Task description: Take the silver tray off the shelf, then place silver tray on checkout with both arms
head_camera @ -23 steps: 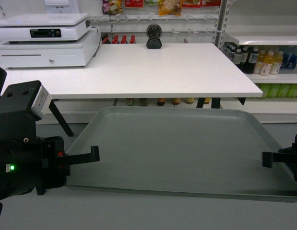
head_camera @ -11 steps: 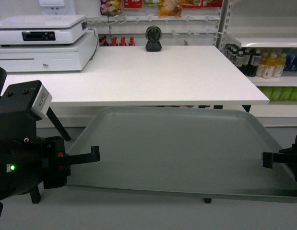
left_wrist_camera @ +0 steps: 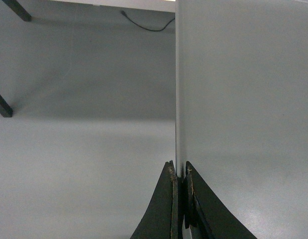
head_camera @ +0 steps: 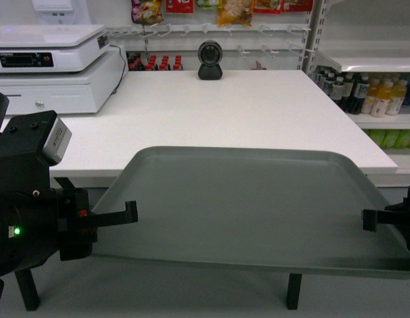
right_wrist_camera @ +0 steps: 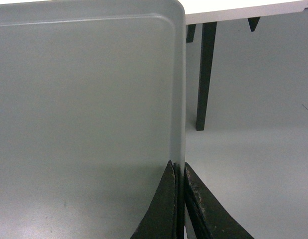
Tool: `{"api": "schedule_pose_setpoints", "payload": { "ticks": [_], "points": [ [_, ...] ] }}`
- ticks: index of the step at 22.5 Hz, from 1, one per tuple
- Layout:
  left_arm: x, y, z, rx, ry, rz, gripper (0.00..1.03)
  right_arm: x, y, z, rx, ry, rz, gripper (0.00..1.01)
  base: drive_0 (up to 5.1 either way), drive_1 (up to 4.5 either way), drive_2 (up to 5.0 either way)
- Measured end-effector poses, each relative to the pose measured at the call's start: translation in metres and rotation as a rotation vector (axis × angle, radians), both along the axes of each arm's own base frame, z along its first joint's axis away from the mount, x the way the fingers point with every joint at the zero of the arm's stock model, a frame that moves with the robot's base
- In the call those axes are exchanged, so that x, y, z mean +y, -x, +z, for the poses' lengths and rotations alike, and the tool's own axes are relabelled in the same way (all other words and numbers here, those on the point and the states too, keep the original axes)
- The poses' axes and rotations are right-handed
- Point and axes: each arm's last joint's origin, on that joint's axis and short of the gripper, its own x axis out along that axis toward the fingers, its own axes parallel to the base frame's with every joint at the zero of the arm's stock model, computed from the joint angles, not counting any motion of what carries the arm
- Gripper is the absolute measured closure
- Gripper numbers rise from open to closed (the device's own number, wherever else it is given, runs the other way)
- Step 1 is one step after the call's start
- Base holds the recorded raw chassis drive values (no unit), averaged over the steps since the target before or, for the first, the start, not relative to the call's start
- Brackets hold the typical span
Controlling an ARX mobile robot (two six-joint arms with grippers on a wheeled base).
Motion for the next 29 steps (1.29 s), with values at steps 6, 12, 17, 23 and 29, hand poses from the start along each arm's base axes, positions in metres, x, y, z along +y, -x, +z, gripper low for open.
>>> {"api": "schedule_pose_setpoints", "payload": {
  "ticks": [6, 12, 17, 23, 29],
  "points": [
    [0.0, 0.0002, -0.0003, 0.004, -0.001, 0.0, 1.0, -0.0003, 0.0001, -0.0004, 0.003, -0.001, 0.001, 0.98, 0.2, 4.47, -4.2],
    [-0.0001, 0.0001, -0.0002, 0.001, -0.001, 0.0, 1.0, -0.0003, 0.0001, -0.0007, 0.004, -0.001, 0.0, 0.98, 0.1, 4.45, -4.2],
    [0.0, 0.0002, -0.0004, 0.004, -0.002, 0.0, 1.0, -0.0003, 0.0003, -0.0006, 0.005, -0.001, 0.001, 0.98, 0.1, 4.4, -4.2],
    [0.0, 0.0002, -0.0003, 0.002, -0.001, 0.0, 1.0, -0.0002, 0.0, -0.0002, 0.0, -0.002, 0.001, 0.98, 0.0, 4.31, -4.3],
    [-0.0001, -0.0001, 0.0, -0.002, 0.0, 0.0, 1.0, -0.0002, -0.0001, -0.0001, -0.002, -0.002, 0.001, 0.98, 0.0, 4.33, -4.3]
  ]
}}
